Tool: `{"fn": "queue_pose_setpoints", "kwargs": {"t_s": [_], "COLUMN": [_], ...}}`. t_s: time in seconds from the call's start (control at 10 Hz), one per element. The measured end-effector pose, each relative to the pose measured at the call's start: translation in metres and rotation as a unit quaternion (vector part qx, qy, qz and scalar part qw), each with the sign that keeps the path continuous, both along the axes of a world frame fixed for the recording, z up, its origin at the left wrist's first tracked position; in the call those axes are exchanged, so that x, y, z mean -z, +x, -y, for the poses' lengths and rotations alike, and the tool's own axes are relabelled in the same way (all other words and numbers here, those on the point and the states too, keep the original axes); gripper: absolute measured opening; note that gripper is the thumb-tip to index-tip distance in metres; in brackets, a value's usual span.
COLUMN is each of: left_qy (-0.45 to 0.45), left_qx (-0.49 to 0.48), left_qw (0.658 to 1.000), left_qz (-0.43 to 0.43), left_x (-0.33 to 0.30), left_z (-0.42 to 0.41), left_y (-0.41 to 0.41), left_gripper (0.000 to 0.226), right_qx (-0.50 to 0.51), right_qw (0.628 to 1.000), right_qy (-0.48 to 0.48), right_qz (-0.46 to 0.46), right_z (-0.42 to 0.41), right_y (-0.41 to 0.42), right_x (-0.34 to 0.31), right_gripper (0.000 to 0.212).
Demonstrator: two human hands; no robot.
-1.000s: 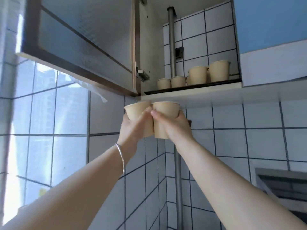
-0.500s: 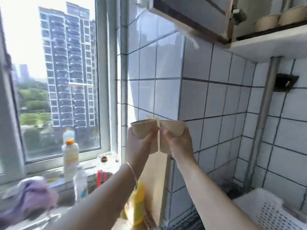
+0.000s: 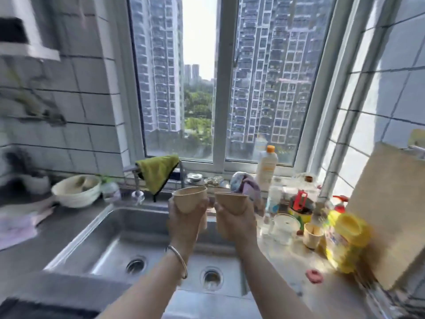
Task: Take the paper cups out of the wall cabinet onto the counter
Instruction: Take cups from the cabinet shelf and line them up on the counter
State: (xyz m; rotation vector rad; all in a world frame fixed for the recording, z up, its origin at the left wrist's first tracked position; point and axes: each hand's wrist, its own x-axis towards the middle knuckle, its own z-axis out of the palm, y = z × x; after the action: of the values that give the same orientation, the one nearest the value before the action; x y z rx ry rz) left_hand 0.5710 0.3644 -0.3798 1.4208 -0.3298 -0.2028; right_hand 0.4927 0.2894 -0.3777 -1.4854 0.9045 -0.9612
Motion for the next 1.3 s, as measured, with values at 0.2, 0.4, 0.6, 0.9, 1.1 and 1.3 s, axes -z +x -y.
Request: {"fn": "queue_pose_setpoints", "kwargs": {"t_s": [0.2,0.4,0.6,0.9,1.1,1.3], "left_qy": [0.054,0.058,0.037,-0.002,-0.011,0.005], "left_qx": [-0.152,-0.321,-0.435,-0.561,-0.628,-0.639], "left_qw": [0.986,0.943,0.895,0.818,0.761,0.745], "left_qz": [-0.03,-0.057,-0.09,-0.126,-0.165,-0.191], "left_x": [0.015,0.042,0.069,0.096,0.124,0.148], "left_z": [-0.188,-0.347,-0.457,-0.563,-0.633,-0.71], "left_y": [0.066,0.109,0.145,0.225,0.253,0.286], "left_gripper": [0.055,0.047,0.042,0.043,0.042,0.041], "right_qx": [-0.169,-0.317,-0.426,-0.546,-0.619,-0.655], "right_qw": [0.984,0.946,0.896,0.82,0.756,0.716], "right_qy": [0.059,0.059,0.089,0.05,0.024,0.02], "right_qz": [-0.02,-0.039,-0.085,-0.162,-0.211,-0.24], "right_z": [-0.167,-0.304,-0.413,-0.53,-0.603,-0.677], "right_y": [0.079,0.163,0.235,0.352,0.402,0.439], "right_x": [0.017,0.044,0.071,0.106,0.132,0.15], "right_gripper": [0.048,0.05,0.054,0.057,0.05,0.045]}}
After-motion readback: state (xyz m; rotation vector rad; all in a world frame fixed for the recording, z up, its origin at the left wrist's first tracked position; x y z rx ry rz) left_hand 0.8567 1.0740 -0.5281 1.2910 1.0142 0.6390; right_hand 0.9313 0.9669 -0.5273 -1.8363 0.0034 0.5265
